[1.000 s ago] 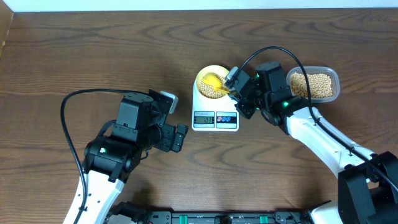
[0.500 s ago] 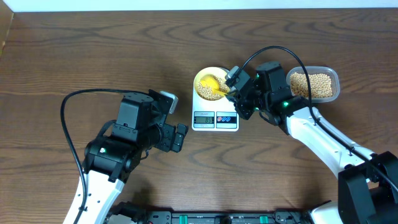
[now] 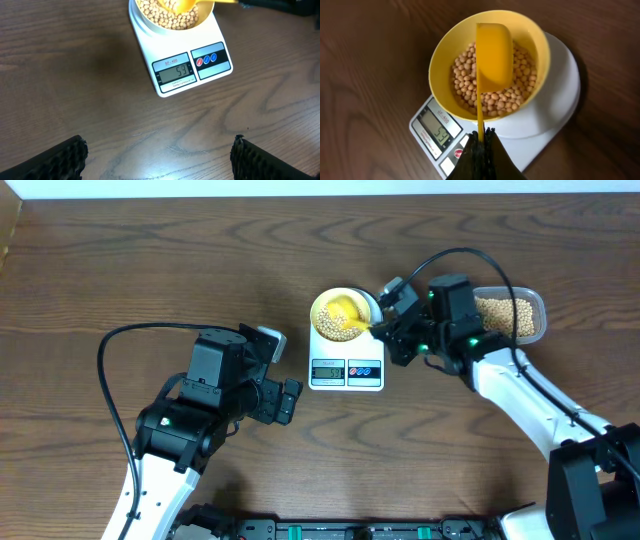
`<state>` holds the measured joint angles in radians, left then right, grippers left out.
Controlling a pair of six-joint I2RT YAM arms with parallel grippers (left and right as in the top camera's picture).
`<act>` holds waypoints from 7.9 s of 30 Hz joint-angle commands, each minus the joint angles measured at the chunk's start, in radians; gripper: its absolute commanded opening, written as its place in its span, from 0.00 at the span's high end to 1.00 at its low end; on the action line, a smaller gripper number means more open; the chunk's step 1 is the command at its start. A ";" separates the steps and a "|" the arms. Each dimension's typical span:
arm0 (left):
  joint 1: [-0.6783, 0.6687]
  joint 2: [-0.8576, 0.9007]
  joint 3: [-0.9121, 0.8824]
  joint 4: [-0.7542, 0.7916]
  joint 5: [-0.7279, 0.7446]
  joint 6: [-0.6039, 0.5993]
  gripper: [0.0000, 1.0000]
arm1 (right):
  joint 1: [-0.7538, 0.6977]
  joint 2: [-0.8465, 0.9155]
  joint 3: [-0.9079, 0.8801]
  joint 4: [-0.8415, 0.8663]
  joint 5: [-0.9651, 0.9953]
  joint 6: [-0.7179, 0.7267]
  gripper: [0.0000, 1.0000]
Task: Scoop item into bowl and weigh 50g on scale
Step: 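Tilt the scoop with the right gripper to pour soybeans into bowl, then move the right gripper back to the tub and scoop soybeans, then carry the filled scoop with the right gripper over the bowl, then tilt the scoop with the right gripper to pour soybeans into bowl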
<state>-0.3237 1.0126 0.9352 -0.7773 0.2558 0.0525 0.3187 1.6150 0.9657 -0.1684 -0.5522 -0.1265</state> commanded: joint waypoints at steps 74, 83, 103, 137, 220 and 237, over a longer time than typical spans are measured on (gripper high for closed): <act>-0.002 -0.001 -0.002 0.002 -0.010 0.002 0.06 | -0.361 -0.262 0.002 0.002 -0.196 0.298 0.99; -0.002 -0.001 -0.002 0.002 -0.010 0.002 0.07 | -0.560 -0.375 0.002 -0.213 -0.130 0.298 0.99; -0.002 -0.001 -0.002 0.002 -0.010 0.002 0.06 | -0.642 -0.401 0.002 -0.420 0.316 -0.055 0.99; -0.002 -0.001 -0.002 0.002 -0.010 0.002 0.06 | -0.277 -0.266 0.002 0.151 -0.009 0.253 0.99; -0.002 -0.001 -0.002 0.002 -0.010 0.002 0.06 | 0.102 -0.012 0.002 -0.046 0.256 -0.327 0.99; -0.002 -0.001 -0.002 0.002 -0.010 0.002 0.06 | 0.100 -0.012 0.002 -0.056 0.149 -0.302 0.99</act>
<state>-0.3237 1.0126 0.9352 -0.7773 0.2558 0.0525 0.4156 1.5982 0.9657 -0.2203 -0.3714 -0.4385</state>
